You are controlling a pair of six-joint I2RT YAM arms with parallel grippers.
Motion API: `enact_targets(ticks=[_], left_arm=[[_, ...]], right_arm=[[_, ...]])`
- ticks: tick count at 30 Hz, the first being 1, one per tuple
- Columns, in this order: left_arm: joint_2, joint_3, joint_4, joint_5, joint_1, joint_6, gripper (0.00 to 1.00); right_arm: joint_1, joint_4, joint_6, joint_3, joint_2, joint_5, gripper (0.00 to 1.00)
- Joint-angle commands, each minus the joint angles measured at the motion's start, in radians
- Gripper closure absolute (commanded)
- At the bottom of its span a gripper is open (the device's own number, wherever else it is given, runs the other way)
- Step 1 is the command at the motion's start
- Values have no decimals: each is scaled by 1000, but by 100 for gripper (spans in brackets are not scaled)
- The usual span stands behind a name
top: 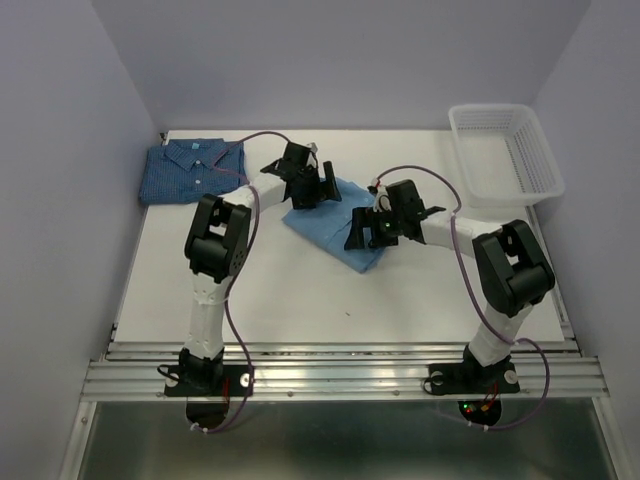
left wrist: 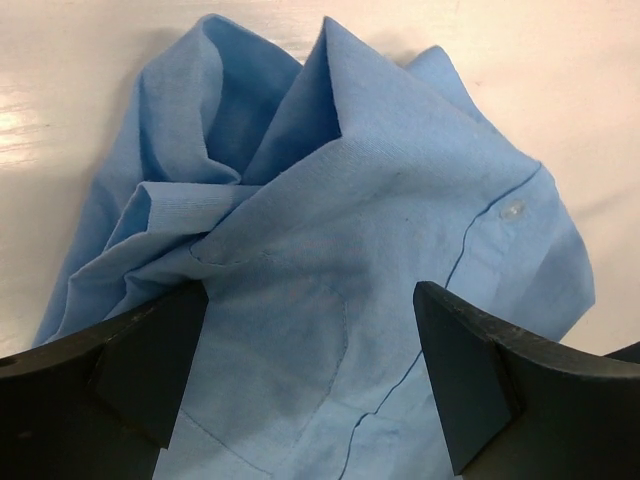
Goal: Fold and stack the long sleeve shirts
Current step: Fold the shirt, then neatly place the folded shirt to the corner
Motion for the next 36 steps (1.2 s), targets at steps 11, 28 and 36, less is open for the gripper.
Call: enact_targets(ticks=[11,28,36], left_arm=[[-473,-273,37,-86,73,-24,1],[-961,-864,213,-167,144,-200,1],[-963,-1016,400,-11,142,-291,1]], right_arm=[[351,-182,-601,229,-123,530,0],[474,-330,-593,121,81,791,5],[474,-331,-552,142,115,875,80]])
